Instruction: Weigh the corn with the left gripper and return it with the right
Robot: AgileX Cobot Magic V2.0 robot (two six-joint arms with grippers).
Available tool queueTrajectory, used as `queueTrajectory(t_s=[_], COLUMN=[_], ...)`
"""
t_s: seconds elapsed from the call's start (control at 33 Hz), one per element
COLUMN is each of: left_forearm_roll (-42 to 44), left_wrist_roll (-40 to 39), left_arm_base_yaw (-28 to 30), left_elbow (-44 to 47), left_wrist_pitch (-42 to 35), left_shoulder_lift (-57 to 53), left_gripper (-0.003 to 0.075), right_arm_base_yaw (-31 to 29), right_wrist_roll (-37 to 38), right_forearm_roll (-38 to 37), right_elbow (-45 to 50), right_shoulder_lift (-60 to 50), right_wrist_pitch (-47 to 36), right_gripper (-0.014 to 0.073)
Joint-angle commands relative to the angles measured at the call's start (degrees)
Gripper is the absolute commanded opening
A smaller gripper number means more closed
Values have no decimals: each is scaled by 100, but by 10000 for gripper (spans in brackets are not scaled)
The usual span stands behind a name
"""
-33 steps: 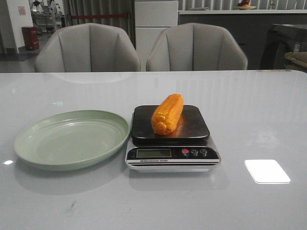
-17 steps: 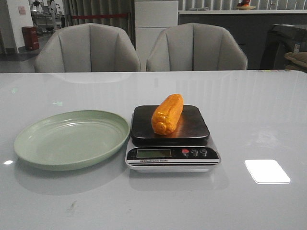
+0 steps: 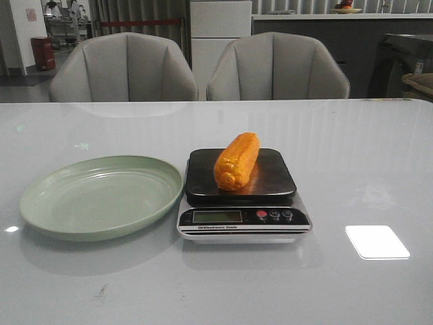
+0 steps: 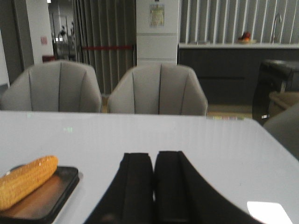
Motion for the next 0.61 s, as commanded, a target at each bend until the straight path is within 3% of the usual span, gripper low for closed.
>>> queueTrajectory(t_s=[0.0, 0.36, 0.57], left_forearm_roll=[-47, -47, -47], left_wrist_roll=[-14, -14, -14], left_arm_base_yaw=[-16, -26, -26], left_elbow=[-126, -126, -126], left_wrist_pitch=[-391, -391, -391], left_shoulder_lift=[20, 20, 20], left_gripper=[114, 114, 114], right_arm_base_yaw=[-16, -16, -16], right_wrist_roll=[-59, -59, -59], right_forearm_roll=[27, 27, 48], right_elbow=[-312, -1931, -2195], right_shoulder_lift=[-92, 1303, 1535], right_wrist_pitch=[-622, 1010, 2087], right_gripper=[155, 155, 155])
